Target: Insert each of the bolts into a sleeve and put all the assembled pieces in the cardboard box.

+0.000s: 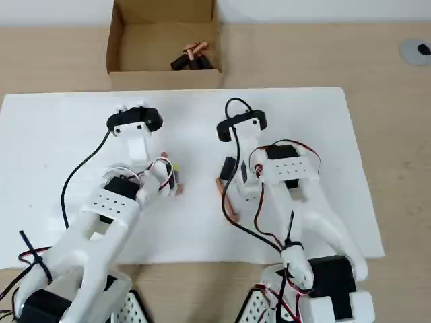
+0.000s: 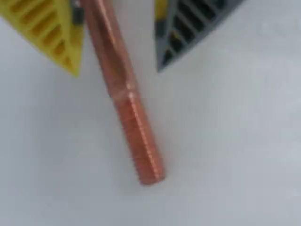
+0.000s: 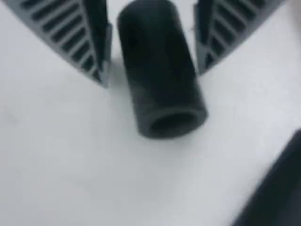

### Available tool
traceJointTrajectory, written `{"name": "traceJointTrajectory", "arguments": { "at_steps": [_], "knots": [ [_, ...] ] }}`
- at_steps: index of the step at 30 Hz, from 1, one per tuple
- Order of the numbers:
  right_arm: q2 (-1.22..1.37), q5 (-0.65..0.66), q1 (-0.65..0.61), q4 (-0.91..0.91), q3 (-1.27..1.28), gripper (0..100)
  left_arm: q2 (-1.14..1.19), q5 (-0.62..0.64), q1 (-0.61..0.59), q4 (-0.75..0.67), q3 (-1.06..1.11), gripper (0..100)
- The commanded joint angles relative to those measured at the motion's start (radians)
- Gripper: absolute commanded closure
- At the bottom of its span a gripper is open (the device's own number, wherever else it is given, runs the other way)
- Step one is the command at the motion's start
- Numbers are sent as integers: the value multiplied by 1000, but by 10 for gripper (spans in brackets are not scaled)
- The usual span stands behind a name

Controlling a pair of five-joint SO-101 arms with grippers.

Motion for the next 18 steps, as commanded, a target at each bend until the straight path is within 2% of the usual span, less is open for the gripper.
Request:
{"name": "traceJointTrajectory", "arguments": {
  "at_steps": [1, 8, 16, 18],
  "knots": [
    [2, 15, 12, 3, -51, 864, 2, -9, -3, -8, -5, 875],
    [4, 44, 12, 5, -51, 880, 2, -84, 52, 37, -5, 876],
    [39, 74, 12, 6, -61, 891, -4, -84, 54, 57, -6, 877],
    [81, 86, 12, 15, -88, 921, -4, -84, 54, 57, -6, 877]
  ]
}}
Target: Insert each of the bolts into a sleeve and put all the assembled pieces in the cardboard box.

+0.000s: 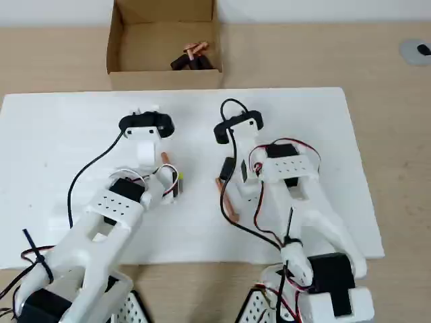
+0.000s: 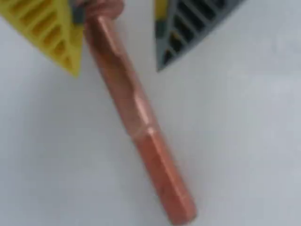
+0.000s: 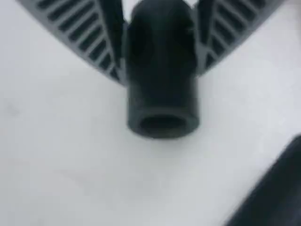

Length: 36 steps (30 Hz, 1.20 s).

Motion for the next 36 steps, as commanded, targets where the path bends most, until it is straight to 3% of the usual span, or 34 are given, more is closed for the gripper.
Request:
{"name": "traceJointTrajectory", "arguments": {
  "at_steps": [1, 9, 16, 23, 32, 36],
  "knots": [
    [61, 29, 10, 20, -79, 943, -4, -8, 6, 3, -6, 877],
    [148, 23, 15, 51, -148, 987, -5, -8, 2, 3, -8, 878],
    [-45, -20, 50, 20, -54, 987, 2, 51, -89, -11, -44, 878],
    [-246, -21, 22, 17, 35, 987, 45, 71, -94, -69, -44, 878],
    [-272, -21, 1, 11, 51, 987, 213, 118, -57, -68, -137, 878],
    [-266, -21, -10, 11, 53, 987, 170, 121, -60, -43, -130, 879]
  ]
}}
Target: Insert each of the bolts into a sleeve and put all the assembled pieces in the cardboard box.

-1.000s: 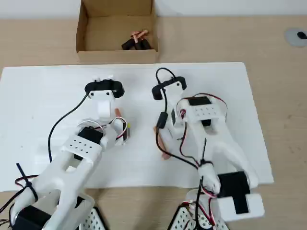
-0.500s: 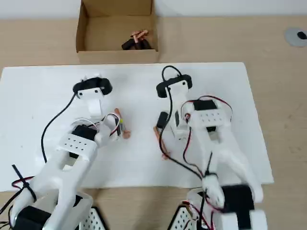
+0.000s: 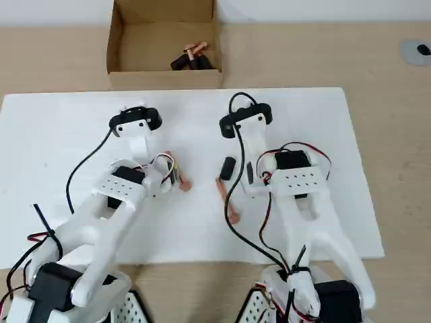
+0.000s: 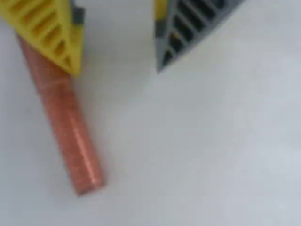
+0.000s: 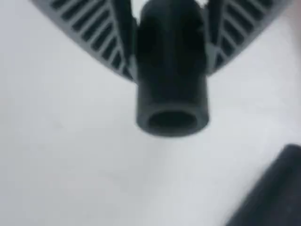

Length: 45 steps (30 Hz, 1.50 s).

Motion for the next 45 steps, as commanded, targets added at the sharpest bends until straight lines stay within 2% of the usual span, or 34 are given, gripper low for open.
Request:
{"name": "traceJointTrajectory", "arguments": {
  "at_steps": [1, 5, 9, 11, 17, 22, 24, 26, 33, 45],
  "knots": [
    [-36, -6, -18, -15, -1, 987, -85, 20, 5, 41, -41, 880],
    [-36, -6, -18, -15, -1, 987, -341, 52, 11, 54, 54, 880],
    [-36, -6, -18, -20, -1, 987, -591, 52, 20, -46, 222, 880],
    [-36, -6, -18, -26, 1, 987, -654, 51, 57, -49, 261, 878],
    [-36, -6, -18, -26, 1, 987, -495, 58, 61, -97, 218, 876],
    [-36, -6, -18, -25, 1, 987, -252, 140, 46, -54, 78, 878],
    [-36, -6, -18, -23, 1, 987, -200, 210, 46, -20, 29, 878],
    [-36, -6, -18, -23, 1, 987, -163, 285, 46, 9, -9, 876],
    [-36, -6, -19, -23, 1, 987, -110, 362, 46, 23, -43, 875],
    [-36, -6, -19, -21, 1, 987, 38, 391, 69, 15, -106, 875]
  ]
}}
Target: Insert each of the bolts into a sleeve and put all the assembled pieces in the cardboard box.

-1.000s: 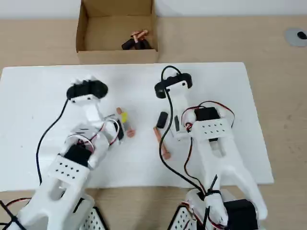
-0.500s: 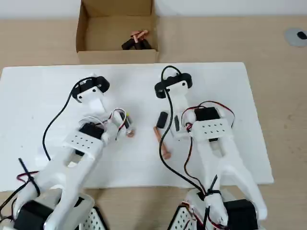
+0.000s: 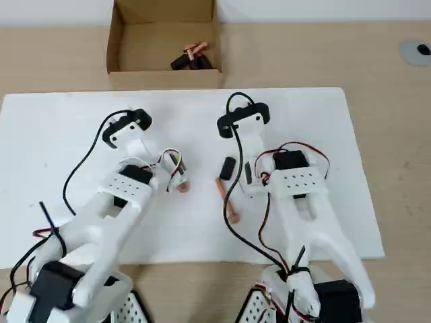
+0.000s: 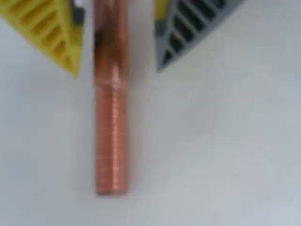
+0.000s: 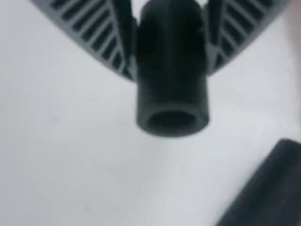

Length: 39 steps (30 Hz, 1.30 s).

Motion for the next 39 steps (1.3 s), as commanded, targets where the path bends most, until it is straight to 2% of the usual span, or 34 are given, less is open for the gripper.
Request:
{"name": "traceJointTrajectory", "arguments": {
  "at_steps": [1, 9, 12, 15, 24, 26, 28, 31, 34, 37, 39],
  "knots": [
    [-36, -6, -15, -9, 1, 987, 18, 3, 25, 20, -68, 875],
    [-36, -6, -15, -9, 1, 987, 51, 2, 37, 87, -115, 881],
    [-36, -6, -15, -9, 1, 987, 58, -3, 35, 143, -149, 959],
    [-36, -6, -15, -9, 1, 987, 59, -58, 35, 152, -157, 988],
    [-36, -6, -13, -9, 2, 987, 48, -66, 26, 155, -147, 991],
    [-36, -6, -13, -9, 2, 987, 36, -120, 12, 206, -172, 991],
    [-36, -6, -13, -9, 2, 987, -8, -252, 0, 302, -219, 991],
    [-36, -6, -13, -9, 2, 987, -113, -624, -11, 443, -262, 991],
    [-36, -6, -13, -9, 2, 987, -216, -902, -9, 545, -242, 991],
    [-36, -6, -13, -9, 2, 987, -297, -1306, -14, 684, -183, 991],
    [-36, -6, -13, -9, 4, 987, -344, -1502, -26, 706, -137, 991]
  ]
}}
